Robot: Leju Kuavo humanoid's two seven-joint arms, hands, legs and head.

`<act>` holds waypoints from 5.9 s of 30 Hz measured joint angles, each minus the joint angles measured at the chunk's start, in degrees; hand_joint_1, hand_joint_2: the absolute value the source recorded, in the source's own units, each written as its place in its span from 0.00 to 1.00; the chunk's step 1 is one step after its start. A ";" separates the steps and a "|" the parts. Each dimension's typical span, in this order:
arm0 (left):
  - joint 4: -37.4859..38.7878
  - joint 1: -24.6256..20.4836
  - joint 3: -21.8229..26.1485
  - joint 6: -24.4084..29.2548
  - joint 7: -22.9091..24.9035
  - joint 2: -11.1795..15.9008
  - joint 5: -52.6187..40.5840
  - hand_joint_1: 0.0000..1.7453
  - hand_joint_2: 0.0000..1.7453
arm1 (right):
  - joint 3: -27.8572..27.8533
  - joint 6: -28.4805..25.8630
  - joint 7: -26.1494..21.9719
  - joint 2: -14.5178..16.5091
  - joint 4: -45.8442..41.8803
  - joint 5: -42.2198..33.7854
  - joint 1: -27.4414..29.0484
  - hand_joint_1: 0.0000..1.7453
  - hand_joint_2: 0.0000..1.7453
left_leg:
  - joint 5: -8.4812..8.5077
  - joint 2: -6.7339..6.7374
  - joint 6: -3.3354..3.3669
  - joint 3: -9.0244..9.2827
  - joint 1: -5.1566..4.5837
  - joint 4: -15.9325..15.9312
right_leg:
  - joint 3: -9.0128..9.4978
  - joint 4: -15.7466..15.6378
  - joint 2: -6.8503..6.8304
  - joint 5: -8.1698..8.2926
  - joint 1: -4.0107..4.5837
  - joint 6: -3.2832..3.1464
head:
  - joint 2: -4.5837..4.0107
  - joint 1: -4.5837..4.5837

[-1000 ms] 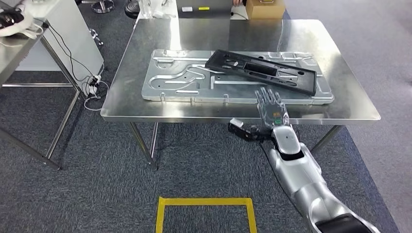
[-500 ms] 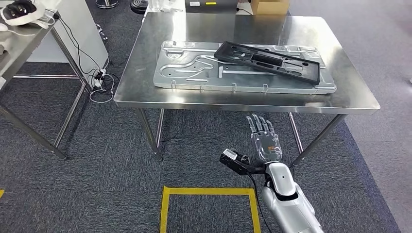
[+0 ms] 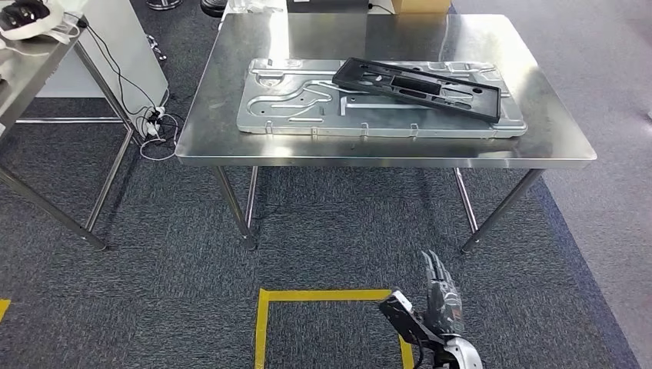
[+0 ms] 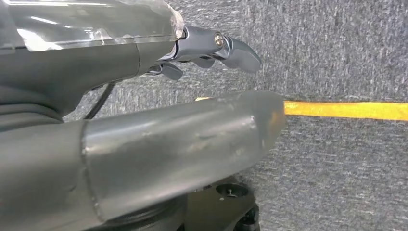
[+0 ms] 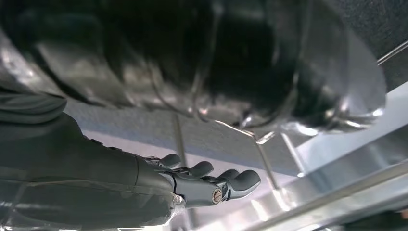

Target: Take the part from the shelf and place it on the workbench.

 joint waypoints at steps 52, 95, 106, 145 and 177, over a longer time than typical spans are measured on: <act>-0.02 -0.41 7.27 2.88 0.20 -1.47 0.27 0.00 0.00 | -51.16 14.50 13.06 7.82 55.85 -6.61 -2.97 0.00 0.00 | 2.80 -2.51 1.59 -0.43 1.01 -1.69 | -4.68 16.38 0.09 -10.11 -0.85 2.95 | 0.00 0.02; -0.02 -0.48 7.51 3.18 0.35 -2.12 -0.87 0.00 0.00 | -52.27 17.63 11.38 6.68 55.92 -5.54 -1.48 0.00 0.00 | -2.16 -2.09 -1.16 -5.45 1.02 7.27 | 2.50 0.07 0.60 -2.52 -0.92 -0.03 | 0.00 -0.37; -0.02 -0.35 7.54 3.20 0.48 -2.10 -0.77 0.00 0.00 | -52.31 17.70 11.38 6.68 55.92 -5.49 -1.78 0.00 0.00 | 1.58 1.67 0.11 -0.09 0.38 -1.31 | 2.90 0.81 -5.72 -3.39 -0.21 1.56 | 0.00 -0.37; -0.03 -0.35 7.83 3.02 0.52 -2.41 -0.76 0.00 0.00 | -53.14 17.19 12.40 6.55 55.95 -4.53 -1.62 0.00 0.00 | 2.73 -2.42 1.65 -0.12 0.62 -2.33 | -4.17 16.64 0.21 -10.73 -0.84 2.99 | 0.00 -0.47; -0.02 -0.41 7.93 2.80 1.01 -2.50 -1.25 0.00 0.00 | -53.68 18.73 12.40 6.18 56.01 -4.38 -1.26 0.00 0.00 | 2.57 -2.91 1.35 0.13 0.49 -2.29 | -3.87 15.23 0.36 -8.88 -0.84 2.75 | 0.00 -0.63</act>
